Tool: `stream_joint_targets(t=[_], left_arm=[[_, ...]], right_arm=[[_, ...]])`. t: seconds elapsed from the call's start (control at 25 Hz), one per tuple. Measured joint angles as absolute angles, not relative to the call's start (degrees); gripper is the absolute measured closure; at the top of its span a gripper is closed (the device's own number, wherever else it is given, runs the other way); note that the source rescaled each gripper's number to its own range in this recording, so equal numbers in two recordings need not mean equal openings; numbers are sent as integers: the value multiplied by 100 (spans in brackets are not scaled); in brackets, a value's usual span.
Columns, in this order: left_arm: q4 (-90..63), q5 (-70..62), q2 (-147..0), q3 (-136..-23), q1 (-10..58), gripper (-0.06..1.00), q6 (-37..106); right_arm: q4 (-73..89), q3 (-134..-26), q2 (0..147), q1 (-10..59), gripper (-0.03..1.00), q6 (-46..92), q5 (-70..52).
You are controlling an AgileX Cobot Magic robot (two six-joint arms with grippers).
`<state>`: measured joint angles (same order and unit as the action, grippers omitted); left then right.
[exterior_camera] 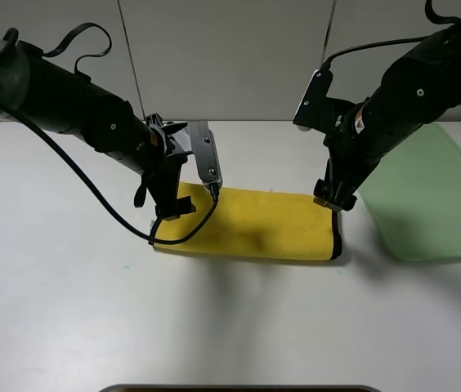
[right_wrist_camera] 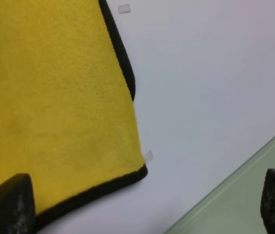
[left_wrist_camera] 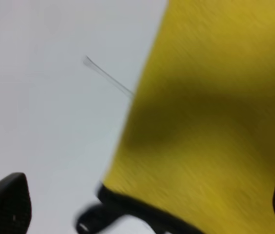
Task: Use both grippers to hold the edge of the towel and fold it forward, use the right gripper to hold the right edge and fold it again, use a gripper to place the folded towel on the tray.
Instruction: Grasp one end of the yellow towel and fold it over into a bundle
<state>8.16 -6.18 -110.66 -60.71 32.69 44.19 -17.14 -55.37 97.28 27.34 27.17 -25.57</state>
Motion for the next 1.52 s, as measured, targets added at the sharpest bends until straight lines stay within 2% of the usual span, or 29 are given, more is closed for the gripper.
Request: stream_joint_targets(t=[0.36,0.72,1.12,1.52], left_arm=[[803,-2467,-9929,-6071,3269,-5,2575],[803,-3651,-7751,-5984,3269,-5,1644],[814,-4494,-4943,-4606,3269,-5,837],[824,-5717,-1997,-3506,3269,-4,-79]], right_arm=[[-1543,-5559,9507,2734,-3,1679,-2730],[-931,-5563,9250,2734,-3,964,-3164],[221,-5565,9021,2734,-3,913,-3895],[337,-5565,9016,2734,-3,913,-3943]])
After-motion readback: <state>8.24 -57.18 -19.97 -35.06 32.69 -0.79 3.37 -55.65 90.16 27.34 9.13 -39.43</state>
